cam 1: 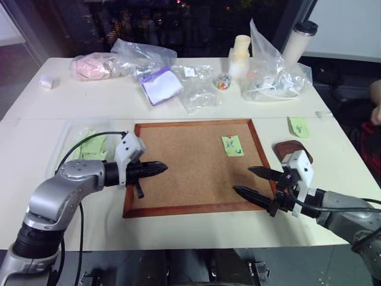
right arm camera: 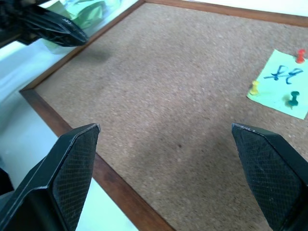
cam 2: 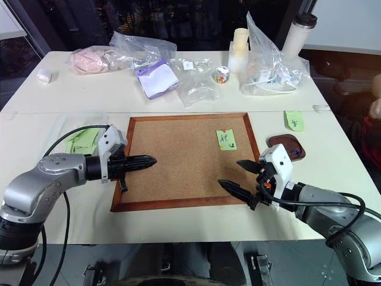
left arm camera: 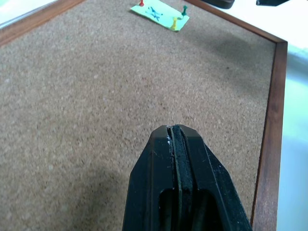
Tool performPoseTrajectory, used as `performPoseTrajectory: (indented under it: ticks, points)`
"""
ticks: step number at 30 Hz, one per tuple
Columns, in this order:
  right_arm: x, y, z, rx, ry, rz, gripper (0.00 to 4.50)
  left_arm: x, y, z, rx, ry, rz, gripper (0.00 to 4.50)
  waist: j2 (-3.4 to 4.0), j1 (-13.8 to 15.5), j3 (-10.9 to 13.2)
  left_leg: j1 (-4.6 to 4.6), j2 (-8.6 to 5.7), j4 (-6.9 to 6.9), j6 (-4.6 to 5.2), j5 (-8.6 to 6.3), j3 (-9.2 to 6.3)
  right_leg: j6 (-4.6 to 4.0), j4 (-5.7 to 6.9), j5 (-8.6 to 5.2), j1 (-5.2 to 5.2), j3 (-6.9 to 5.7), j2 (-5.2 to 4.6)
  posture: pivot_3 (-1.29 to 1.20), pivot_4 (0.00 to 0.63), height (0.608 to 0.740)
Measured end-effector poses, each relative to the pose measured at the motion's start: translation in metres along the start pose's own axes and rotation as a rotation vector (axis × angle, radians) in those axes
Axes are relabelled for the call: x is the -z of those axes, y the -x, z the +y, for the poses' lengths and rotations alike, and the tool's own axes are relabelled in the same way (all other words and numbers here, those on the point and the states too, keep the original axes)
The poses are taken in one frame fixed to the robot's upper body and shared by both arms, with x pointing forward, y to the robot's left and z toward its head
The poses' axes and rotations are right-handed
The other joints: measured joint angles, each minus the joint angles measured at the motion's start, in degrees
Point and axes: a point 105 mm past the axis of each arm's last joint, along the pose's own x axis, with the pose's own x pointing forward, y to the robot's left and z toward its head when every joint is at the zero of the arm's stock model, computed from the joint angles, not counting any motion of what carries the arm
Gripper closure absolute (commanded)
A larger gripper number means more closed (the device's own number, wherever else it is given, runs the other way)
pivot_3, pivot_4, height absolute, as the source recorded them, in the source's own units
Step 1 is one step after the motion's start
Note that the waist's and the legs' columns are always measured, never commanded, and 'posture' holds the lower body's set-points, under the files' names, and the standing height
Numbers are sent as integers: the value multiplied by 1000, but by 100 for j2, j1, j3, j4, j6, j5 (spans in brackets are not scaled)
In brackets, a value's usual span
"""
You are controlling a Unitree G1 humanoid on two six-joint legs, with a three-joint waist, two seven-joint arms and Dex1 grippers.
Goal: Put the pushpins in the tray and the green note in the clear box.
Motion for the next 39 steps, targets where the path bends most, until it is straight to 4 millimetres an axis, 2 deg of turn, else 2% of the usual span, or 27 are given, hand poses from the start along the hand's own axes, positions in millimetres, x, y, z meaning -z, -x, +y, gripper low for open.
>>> performPoseTrajectory:
  ticks: [14, 23, 26, 31, 35, 37, 39]
  points:
    - [-6, -6, -6, 1, 11, -20, 0, 0, 1, -2, -20, -24, -11, 4473, 0, 2, 0, 0, 0, 0, 0, 0, 1, 0, 0, 0, 0, 0, -2, 0, 150, 734]
    - [-9, -8, -9, 29, 23, -37, 0, -14, -4, 7, -24, -62, -55, 4473, 0, 5, 0, 1, -2, 0, 0, 0, 2, 0, 0, 0, 1, 0, -1, 0, 150, 734]
    - [-19, -17, -22, 81, 60, -87, 0, -21, -19, 10, -3, -96, -75, 4473, 0, 4, -1, 1, -6, 5, 0, 0, 12, 1, 0, 1, 3, 0, -2, 0, 150, 734]
    - [-32, -33, -49, 161, 101, -109, 0, -17, -44, 10, 58, -174, -39, 4473, 1, -5, -1, -3, -6, 0, 0, 0, 20, 0, 0, 0, -7, 0, 3, 0, 150, 734]
    - [-54, -52, -74, 192, 185, -125, 0, 4, -57, 6, 140, -219, 58, 4473, 3, -28, -2, 0, -5, 1, 0, 1, 22, 0, 1, 0, -5, 1, 4, 0, 150, 734]
    - [-58, -63, -86, 208, 195, -120, 0, 18, -61, 8, 152, -209, 105, 4473, 3, -15, -2, -2, -4, 0, 0, 1, 23, 0, 1, 0, -8, 1, 5, 0, 150, 734]
    - [-55, -73, -96, 219, 195, -100, 0, 19, -63, 9, 158, -230, 106, 4473, 3, -5, -2, -3, -4, 1, 0, 1, 23, 0, 0, 0, -7, 0, 3, 0, 150, 734]
